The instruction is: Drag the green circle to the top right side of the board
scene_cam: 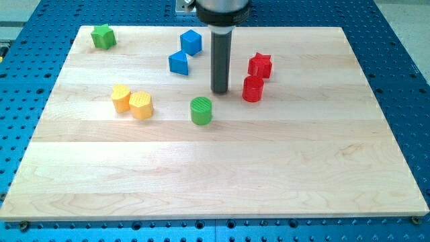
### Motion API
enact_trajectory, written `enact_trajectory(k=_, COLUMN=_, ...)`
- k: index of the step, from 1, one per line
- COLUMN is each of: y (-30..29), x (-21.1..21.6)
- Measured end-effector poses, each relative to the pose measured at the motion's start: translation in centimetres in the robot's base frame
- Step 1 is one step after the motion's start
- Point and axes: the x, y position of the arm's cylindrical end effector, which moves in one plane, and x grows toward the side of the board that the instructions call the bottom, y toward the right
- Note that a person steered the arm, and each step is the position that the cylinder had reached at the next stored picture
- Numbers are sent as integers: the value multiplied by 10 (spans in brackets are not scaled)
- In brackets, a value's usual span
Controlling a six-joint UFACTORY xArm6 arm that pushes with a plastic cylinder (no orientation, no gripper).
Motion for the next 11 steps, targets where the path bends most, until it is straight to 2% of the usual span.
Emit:
enact_trajectory(k=1, y=43, x=85)
enact_trajectory(k=2, y=-29, x=103)
enact_trajectory(k=3, y=-53, x=51)
enact_trajectory(k=4, y=-52, x=2)
enact_trajectory(k=5, y=-44, x=-27)
enact_trajectory(k=6, y=-80, x=29)
enact_trajectory(k=7, y=-54, x=60)
enact_trajectory(k=8, y=-39, x=-17)
enact_trajectory(k=9, y=-21, x=-46)
enact_trajectory(k=10, y=-30, x=16)
enact_trajectory(k=11, y=-12, x=55)
